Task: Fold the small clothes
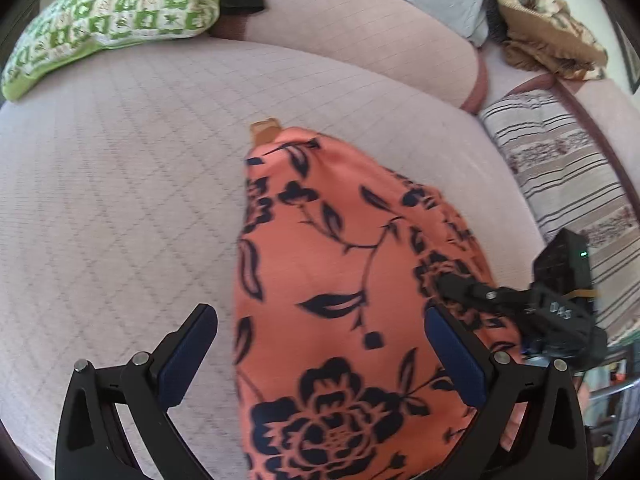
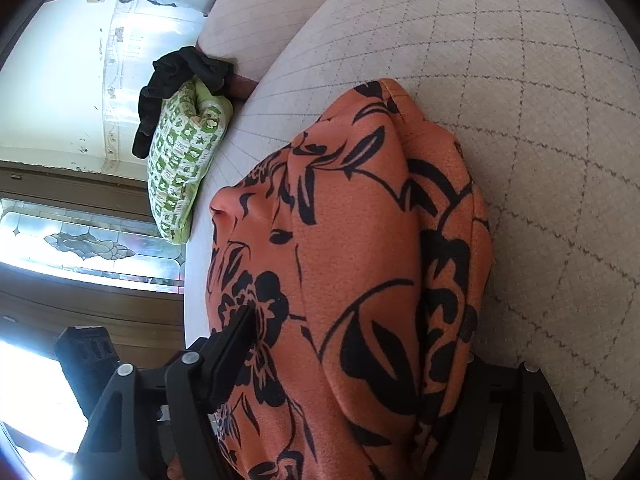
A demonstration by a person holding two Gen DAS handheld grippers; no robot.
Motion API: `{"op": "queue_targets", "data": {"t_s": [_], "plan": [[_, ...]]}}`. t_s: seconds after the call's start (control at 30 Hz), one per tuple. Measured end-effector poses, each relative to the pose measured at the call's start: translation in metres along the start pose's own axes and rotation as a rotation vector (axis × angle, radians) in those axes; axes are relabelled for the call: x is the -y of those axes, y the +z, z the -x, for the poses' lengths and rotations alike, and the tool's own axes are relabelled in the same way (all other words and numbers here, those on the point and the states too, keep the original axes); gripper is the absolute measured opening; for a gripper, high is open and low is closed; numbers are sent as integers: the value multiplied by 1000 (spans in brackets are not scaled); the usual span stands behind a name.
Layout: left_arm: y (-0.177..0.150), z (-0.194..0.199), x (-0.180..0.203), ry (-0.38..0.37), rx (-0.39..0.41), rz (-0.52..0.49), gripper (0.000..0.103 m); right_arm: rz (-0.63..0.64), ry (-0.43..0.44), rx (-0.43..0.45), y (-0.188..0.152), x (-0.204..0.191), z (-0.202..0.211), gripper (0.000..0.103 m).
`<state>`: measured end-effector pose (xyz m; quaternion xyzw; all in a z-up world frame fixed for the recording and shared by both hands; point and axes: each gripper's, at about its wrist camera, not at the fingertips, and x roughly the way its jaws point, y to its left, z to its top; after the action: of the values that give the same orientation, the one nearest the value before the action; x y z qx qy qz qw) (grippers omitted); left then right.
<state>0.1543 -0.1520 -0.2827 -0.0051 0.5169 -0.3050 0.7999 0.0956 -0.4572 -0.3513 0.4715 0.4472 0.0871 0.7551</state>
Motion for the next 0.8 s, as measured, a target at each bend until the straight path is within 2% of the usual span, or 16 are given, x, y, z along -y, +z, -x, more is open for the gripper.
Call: {"op": "queue_targets", "data": {"t_s": [0.07,0.1,0.13,0.23,0.33,0.5,0.8], "plan": [[1,-10,1,3,-36,-13,100,-1,1,0,0,0,0,76],[1,-19,2,22,-64,-24,94,-1,1,0,-1,0,0,76],[1,-24,3,48,-75,-39,93,-2,2,0,-1,0,1,76],[-1,-25,3,41,-50,-47,87,-3,5,0,-2,1,1,76],[-1,-20,-4,26,-20,-17,75,-3,9,3,-2,1,3,75],[-3,-10,-14,36,20,-10,49,34,-10,18,-6,-9,2,75],[-7,15,-27,58,49,-14,38,84,-8,78,-13,-33,2,74]]}}
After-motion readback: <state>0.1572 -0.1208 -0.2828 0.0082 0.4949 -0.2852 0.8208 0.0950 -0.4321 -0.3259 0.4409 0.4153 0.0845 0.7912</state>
